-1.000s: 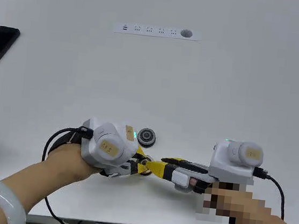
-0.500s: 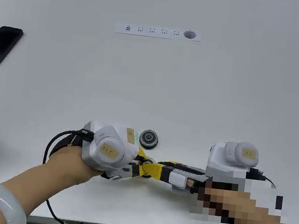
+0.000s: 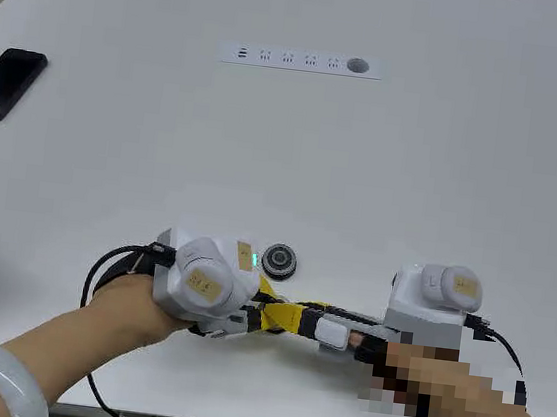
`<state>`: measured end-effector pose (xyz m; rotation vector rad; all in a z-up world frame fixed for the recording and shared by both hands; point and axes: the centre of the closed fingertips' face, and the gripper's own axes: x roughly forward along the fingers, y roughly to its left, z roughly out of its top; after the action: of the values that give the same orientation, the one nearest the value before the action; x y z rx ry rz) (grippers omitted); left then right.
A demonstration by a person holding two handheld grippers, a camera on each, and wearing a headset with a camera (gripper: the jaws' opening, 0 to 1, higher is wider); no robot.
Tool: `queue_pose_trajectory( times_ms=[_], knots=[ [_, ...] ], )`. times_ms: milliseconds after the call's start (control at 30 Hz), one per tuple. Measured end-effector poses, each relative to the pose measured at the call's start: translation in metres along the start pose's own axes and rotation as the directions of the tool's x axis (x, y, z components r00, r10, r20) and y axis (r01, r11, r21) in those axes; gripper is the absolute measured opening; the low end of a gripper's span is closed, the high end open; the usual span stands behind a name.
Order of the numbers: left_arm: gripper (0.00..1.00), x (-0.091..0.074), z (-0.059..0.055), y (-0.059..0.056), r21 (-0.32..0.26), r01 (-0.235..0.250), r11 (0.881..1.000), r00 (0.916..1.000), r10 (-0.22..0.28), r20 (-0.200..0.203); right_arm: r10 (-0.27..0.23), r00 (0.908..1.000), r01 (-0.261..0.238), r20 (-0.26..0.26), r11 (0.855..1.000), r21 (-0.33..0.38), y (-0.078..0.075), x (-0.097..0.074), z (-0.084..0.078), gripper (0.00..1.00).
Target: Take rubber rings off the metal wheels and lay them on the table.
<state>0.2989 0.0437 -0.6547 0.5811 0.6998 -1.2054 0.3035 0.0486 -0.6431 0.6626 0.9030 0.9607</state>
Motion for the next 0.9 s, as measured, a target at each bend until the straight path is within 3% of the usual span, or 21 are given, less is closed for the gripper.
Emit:
queue_pose_trajectory(
  times_ms=[900],
  knots=[
    [0.13,0.001,-0.004,0.001,0.005,0.000,1.000,1.0000,0.000,0.002,0.058,0.9978,-0.056,-0.032,0.996,0.071,0.011,-0.009,-0.017,0.43]
  ],
)
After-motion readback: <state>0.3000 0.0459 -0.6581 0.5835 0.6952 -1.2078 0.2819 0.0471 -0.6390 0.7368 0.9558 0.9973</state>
